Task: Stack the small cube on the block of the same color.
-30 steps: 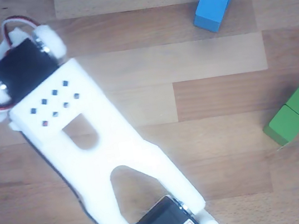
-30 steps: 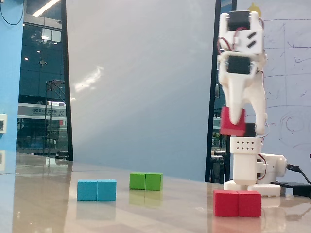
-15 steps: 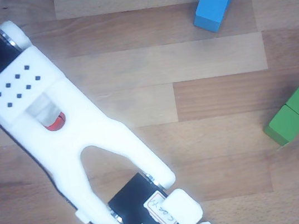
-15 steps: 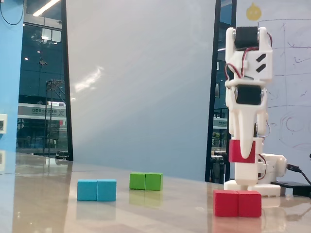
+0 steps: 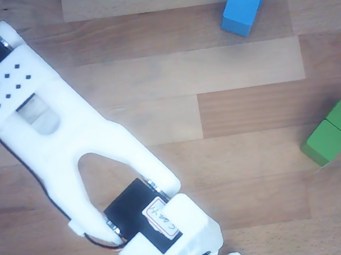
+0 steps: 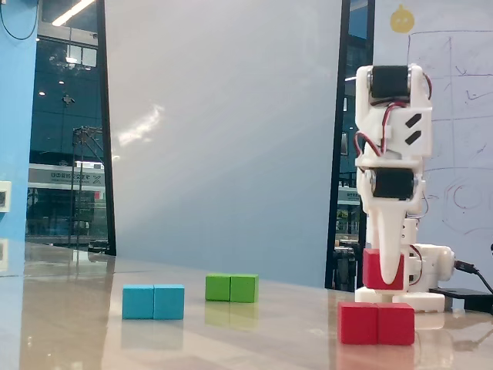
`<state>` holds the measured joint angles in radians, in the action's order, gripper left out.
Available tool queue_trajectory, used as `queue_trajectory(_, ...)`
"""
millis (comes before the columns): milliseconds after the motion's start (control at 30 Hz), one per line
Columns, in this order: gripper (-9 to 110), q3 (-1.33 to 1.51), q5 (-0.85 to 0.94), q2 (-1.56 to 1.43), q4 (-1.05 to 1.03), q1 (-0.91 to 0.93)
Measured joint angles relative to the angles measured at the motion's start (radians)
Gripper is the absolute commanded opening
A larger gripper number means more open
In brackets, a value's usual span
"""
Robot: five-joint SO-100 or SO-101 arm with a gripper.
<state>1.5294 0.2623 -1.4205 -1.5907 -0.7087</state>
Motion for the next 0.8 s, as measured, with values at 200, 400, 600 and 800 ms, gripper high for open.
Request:
queue_trajectory(200,8,0.0,0.002,0.02,0.063,0.008)
queue_trajectory(400,8,0.0,0.0,0.02,0.074,0.061)
queue_trajectory(600,8,0.0,0.0,0.02,0.074,0.075)
queue_trajectory(800,8,0.0,0.0,0.02,0.074,0.075)
